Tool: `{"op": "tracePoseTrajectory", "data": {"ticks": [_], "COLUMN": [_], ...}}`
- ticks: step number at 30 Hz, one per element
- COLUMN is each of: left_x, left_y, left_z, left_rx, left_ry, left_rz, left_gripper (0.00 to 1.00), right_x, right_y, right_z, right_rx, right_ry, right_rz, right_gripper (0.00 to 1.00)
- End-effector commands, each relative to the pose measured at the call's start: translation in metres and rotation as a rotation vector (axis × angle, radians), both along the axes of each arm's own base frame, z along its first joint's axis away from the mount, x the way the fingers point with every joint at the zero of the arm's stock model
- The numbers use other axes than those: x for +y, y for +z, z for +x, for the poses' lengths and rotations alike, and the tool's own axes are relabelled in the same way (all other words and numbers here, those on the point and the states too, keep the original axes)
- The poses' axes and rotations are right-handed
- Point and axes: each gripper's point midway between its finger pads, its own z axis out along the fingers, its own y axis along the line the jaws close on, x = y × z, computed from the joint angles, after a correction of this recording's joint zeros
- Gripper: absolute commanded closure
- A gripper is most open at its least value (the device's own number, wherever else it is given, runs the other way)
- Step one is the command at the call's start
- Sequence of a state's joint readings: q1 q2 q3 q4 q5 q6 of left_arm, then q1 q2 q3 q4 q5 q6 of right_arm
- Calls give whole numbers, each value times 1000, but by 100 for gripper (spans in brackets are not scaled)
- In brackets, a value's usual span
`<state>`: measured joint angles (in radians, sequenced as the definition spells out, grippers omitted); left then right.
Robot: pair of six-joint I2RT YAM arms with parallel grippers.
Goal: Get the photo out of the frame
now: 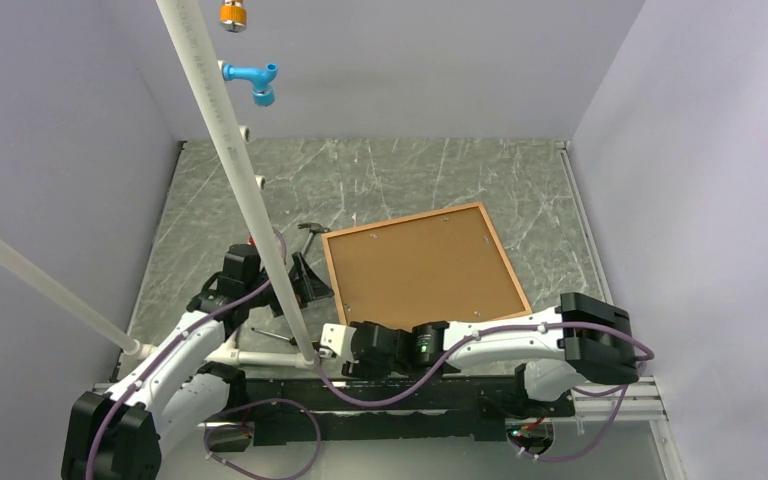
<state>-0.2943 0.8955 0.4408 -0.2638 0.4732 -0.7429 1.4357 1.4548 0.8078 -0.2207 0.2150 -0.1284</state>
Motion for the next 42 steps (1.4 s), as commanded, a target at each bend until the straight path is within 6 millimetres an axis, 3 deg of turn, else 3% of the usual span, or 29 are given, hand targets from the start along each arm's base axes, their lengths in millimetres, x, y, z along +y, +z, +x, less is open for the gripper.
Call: {"op": "tracePoseTrajectory", "data": {"ticks": [1,10,17,20,24,29,36,42], "left_x": [-8,-17,-20,-23,-25,-35,-49,-67], "left_y": [18,19,19,25,33,44,41,42], "left_z": [10,13,12,15,20,28,28,22], "left_rx": [-53,-40,-8,-18,-24,-31,-15,-14], "left_ry": [-38,-48,-37,-29,-39,-79,-160,-203], "left_rz": [-27,-81,-129,-178,-210,-272,-336,-417], "left_gripper": [1,1,1,1,1,1,2,2], "right_x": [4,-3,-9,-6,3,4,10,24], "right_y": [-11,-45,-48,-32,1,28,68,95], "right_z": [12,10,22,25,28,49,83,98], "right_rx": [-8,50,-21,-41,-12,4,-16,11], "right_ry": [-26,-32,-61,-64,-51,-66,-77,-45], "right_rz": [-1,-44,-76,-12,136,218,298,332], "right_gripper": [44,54,85,100,100,100,100,100]}}
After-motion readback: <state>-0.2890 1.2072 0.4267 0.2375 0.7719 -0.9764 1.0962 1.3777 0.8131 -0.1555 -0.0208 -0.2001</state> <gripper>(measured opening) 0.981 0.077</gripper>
